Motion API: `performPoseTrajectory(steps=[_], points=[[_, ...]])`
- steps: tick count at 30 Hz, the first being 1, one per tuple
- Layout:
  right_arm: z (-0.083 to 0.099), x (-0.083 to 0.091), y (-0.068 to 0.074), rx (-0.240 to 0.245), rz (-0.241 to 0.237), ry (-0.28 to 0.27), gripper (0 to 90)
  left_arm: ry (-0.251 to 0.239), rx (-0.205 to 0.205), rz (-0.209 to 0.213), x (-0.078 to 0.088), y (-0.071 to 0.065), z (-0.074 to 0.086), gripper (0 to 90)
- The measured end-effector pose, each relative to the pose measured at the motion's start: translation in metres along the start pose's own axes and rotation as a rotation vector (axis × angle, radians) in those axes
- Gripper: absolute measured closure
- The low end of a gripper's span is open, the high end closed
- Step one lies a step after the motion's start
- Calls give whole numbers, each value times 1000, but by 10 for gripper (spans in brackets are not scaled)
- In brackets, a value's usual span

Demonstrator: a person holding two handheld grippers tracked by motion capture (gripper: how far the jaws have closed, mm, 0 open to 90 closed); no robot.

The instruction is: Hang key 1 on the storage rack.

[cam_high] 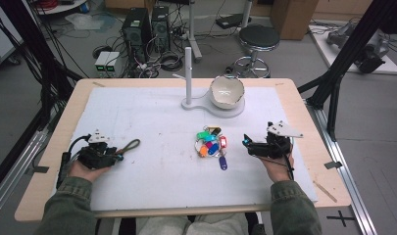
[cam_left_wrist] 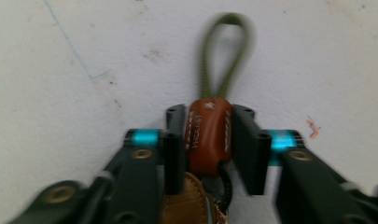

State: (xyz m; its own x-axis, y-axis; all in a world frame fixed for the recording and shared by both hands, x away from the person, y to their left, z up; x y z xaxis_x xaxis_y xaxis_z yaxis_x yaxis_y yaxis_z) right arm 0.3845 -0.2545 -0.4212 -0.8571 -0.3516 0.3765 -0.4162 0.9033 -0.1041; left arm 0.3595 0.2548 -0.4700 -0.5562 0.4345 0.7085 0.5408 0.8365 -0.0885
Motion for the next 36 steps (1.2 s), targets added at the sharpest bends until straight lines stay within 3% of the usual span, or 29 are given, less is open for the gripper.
performPoseTrajectory(steps=[5,11,19,29,36], points=[[1,0,-1,-4,2,4,5,-10,46,26,3,5,-3,713],[1,0,0,2,3,4,5,-88,103,43,11,8,-10,727],[1,0,0,-1,3,4,5,-149,170,63,20,9,-18,730],[0,5,-4,-18,17,-11,5,-248,187,77,33,9,-27,730],[1,7,-6,-42,19,-13,5,-326,222,98,46,10,-36,732]])
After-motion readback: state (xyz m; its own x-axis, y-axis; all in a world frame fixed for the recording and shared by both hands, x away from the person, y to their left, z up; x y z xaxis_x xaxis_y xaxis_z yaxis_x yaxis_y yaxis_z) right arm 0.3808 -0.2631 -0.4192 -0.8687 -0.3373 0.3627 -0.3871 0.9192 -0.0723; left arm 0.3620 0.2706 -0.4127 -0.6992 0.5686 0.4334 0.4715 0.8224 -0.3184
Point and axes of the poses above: each handheld gripper's, and its own axes: x roughly backward along the jaws, z roughly out of its underside, y roughly to its left, the point moved 5 cm from there along -x, roughly forward along the jaws, and after that the axes turned 2 degrees about z, right-handed, at the moved point
